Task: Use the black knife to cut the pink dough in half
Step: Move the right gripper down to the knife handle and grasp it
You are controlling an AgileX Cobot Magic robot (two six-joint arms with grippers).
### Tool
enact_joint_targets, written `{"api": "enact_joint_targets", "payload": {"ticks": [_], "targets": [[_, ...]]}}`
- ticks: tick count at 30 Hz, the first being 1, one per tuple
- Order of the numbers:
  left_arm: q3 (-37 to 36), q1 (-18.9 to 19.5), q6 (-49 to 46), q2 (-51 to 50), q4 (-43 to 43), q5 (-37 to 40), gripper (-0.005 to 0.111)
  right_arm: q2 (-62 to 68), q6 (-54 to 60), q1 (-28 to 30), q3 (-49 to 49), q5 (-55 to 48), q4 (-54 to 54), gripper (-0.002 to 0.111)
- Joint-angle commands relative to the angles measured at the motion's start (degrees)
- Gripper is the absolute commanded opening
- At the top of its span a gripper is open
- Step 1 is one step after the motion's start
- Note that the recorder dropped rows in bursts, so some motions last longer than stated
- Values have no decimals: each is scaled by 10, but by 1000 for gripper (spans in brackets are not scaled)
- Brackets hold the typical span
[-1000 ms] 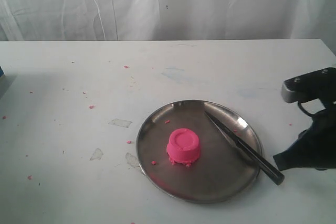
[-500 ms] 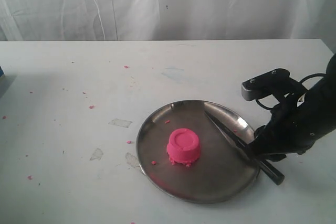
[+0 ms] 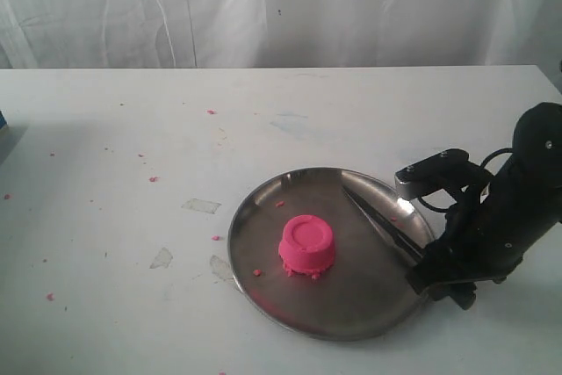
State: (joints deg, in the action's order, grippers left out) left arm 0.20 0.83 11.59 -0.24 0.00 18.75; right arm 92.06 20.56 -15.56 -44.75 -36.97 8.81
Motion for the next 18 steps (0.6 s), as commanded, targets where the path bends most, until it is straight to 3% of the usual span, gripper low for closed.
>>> {"api": "enact_joint_targets", "payload": {"ticks": [1, 9, 18], "targets": [[-2, -4, -2, 2, 0, 15, 0, 10, -2, 2, 0, -5, -6, 47], [-2, -4, -2, 2, 0, 15, 0, 22, -2, 2, 0, -16, -7, 47], [-2, -4, -2, 2, 0, 15, 0, 23, -2, 2, 0, -16, -7, 34]]}}
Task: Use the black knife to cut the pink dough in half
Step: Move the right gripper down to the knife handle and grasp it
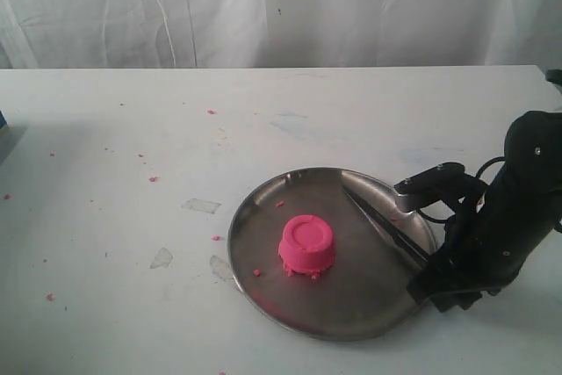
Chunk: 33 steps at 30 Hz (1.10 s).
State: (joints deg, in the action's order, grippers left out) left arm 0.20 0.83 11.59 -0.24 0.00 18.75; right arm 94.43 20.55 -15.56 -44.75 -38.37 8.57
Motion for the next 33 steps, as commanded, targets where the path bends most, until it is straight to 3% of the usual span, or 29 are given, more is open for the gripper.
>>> {"api": "enact_joint_targets", "payload": {"ticks": [1, 10, 13, 18, 33], "targets": [[-2, -4, -2, 2, 0, 15, 0, -1, -2, 2, 0, -2, -5, 34], [-2, -4, -2, 2, 0, 15, 0, -1, -4, 2, 0, -13, -5, 31], [-2, -4, -2, 2, 0, 15, 0, -1, -15, 2, 0, -14, -5, 23], [-2, -4, -2, 2, 0, 15, 0, -1, -15, 2, -12, -36, -7, 0], [-2, -4, -2, 2, 0, 15, 0, -4, -31, 2, -22, -37, -8, 0]]}}
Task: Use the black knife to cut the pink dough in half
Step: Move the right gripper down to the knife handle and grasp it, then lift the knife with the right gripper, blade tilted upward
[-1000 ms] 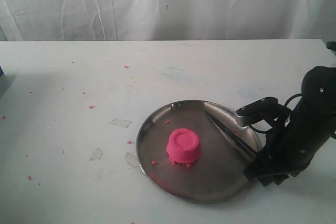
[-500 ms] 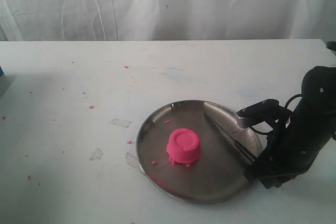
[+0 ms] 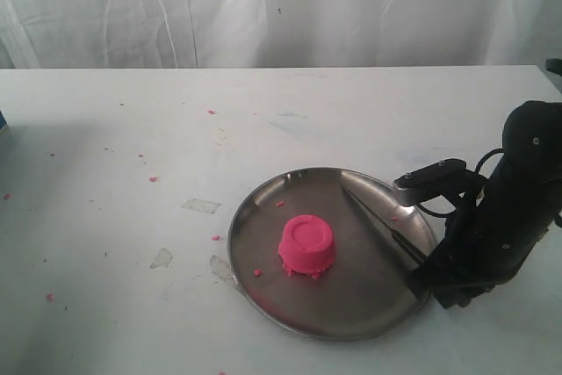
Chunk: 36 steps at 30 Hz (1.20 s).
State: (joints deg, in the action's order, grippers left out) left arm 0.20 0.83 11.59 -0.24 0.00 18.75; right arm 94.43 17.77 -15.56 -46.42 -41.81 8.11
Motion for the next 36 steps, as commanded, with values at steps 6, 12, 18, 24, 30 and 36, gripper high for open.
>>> {"api": "enact_joint_targets", "payload": {"ticks": [6, 12, 18, 24, 30, 36], "targets": [[-2, -4, -2, 2, 0, 15, 0, -21, -18, 2, -16, -16, 3, 0], [-2, -4, -2, 2, 0, 15, 0, -39, -18, 2, -17, -19, 15, 0], [-2, -4, -2, 2, 0, 15, 0, -70, -18, 2, -17, -16, 27, 0], [-2, -4, -2, 2, 0, 15, 0, -64, -9, 2, -15, -76, 23, 0], [-2, -4, -2, 2, 0, 15, 0, -12, 3, 2, -15, -89, 18, 0], [-2, -4, -2, 2, 0, 15, 0, 22, 2, 2, -15, -81, 18, 0]]}}
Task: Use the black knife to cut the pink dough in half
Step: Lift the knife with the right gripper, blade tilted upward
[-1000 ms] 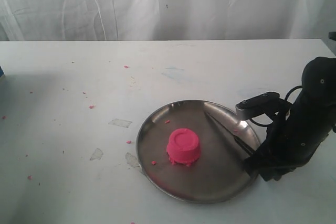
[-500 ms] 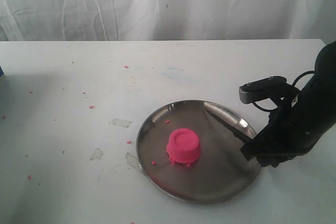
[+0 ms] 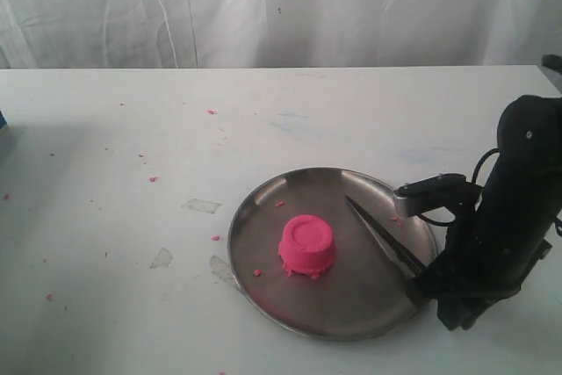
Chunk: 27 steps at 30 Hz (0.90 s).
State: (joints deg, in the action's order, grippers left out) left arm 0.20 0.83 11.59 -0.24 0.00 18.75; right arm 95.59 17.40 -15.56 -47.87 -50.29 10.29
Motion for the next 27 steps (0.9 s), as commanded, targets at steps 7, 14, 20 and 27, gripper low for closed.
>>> {"api": "enact_joint_targets", "payload": {"ticks": [7, 14, 20, 27], "targets": [[-2, -4, -2, 2, 0, 15, 0, 10, 4, 2, 0, 9, -4, 5], [-2, -4, -2, 2, 0, 15, 0, 10, 7, 2, 0, 37, -12, 20], [-2, -4, -2, 2, 0, 15, 0, 10, 4, 2, -14, 37, -12, 0], [-2, -4, -2, 2, 0, 15, 0, -80, -23, 2, -14, 58, -33, 0]]}}
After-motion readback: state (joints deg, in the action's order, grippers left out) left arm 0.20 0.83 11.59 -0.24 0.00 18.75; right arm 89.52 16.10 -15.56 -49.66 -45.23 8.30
